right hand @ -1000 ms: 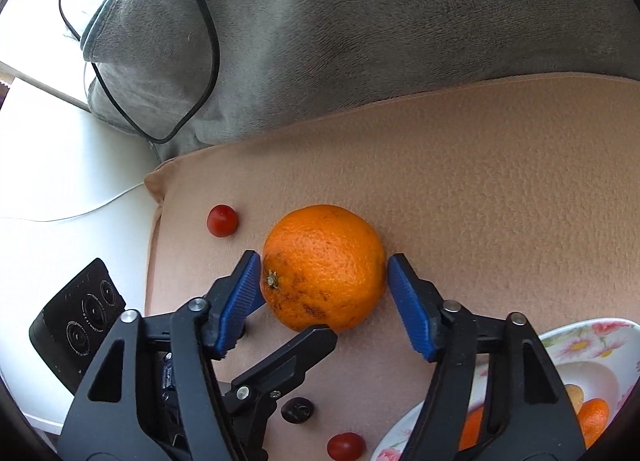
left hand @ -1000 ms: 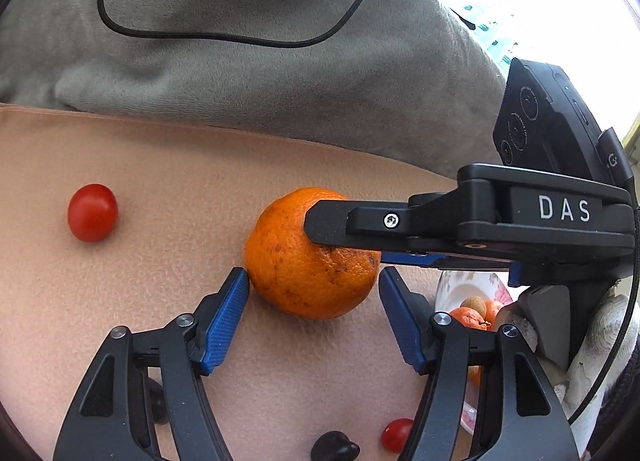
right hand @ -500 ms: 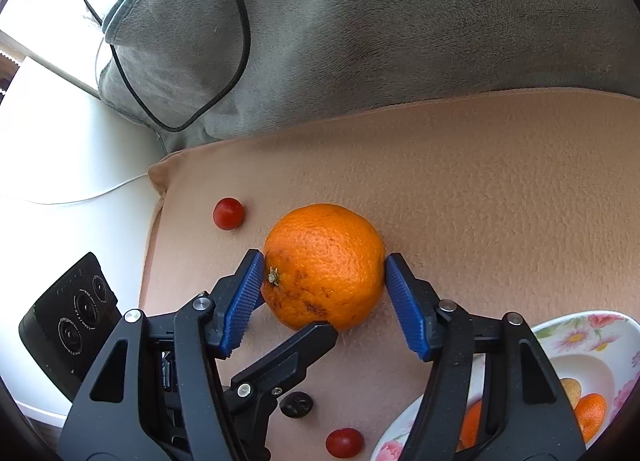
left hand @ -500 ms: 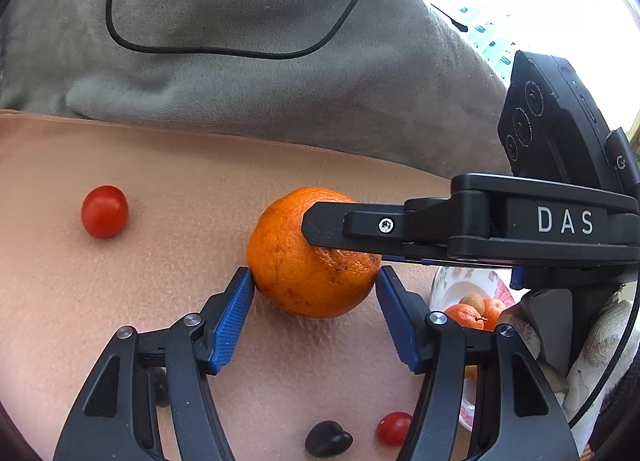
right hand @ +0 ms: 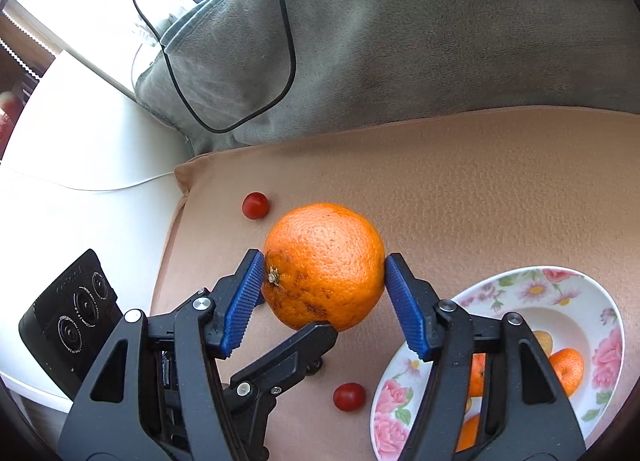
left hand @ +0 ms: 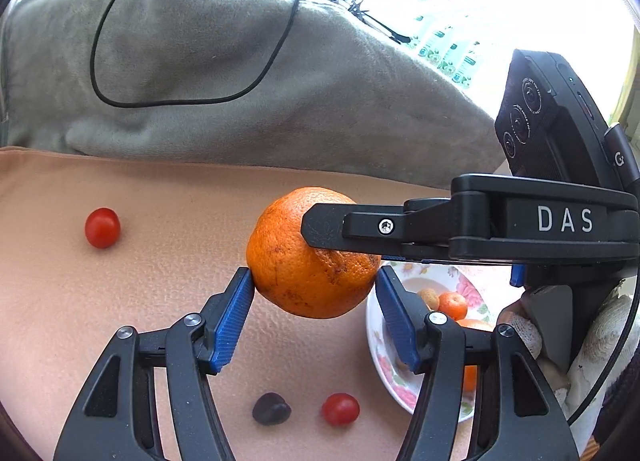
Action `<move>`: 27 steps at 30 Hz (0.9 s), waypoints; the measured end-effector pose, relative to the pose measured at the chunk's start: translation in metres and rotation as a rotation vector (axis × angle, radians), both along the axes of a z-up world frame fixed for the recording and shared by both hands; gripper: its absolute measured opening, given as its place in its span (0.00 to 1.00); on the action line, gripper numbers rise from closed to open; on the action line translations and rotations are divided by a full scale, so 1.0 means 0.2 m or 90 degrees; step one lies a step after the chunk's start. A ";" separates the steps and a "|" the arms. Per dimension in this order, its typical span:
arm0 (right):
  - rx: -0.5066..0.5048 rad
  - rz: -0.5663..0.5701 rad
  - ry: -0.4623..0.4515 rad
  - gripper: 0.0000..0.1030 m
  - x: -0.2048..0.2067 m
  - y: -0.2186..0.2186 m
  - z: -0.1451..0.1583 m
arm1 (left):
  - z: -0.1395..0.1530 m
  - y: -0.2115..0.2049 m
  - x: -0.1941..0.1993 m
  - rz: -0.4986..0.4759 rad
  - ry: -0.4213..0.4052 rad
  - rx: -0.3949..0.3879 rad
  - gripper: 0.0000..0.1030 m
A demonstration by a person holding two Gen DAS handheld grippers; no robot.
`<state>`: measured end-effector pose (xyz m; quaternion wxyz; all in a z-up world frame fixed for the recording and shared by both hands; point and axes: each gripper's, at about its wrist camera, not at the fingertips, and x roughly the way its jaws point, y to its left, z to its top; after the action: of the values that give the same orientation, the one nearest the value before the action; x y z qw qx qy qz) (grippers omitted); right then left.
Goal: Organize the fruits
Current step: 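Lift the large tangerine with both grippers and carry it over the plate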
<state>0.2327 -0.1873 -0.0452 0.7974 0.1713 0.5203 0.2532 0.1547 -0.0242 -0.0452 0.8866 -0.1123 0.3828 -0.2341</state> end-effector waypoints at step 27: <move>0.022 -0.080 -0.012 0.63 -0.25 -0.52 0.07 | 0.10 -0.47 -0.13 -0.099 -0.019 0.012 0.61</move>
<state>0.1819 -0.2919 -0.0319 0.8134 0.2152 0.4965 0.2132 0.1296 -0.1178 -0.0257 0.8724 -0.0701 0.3793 -0.3001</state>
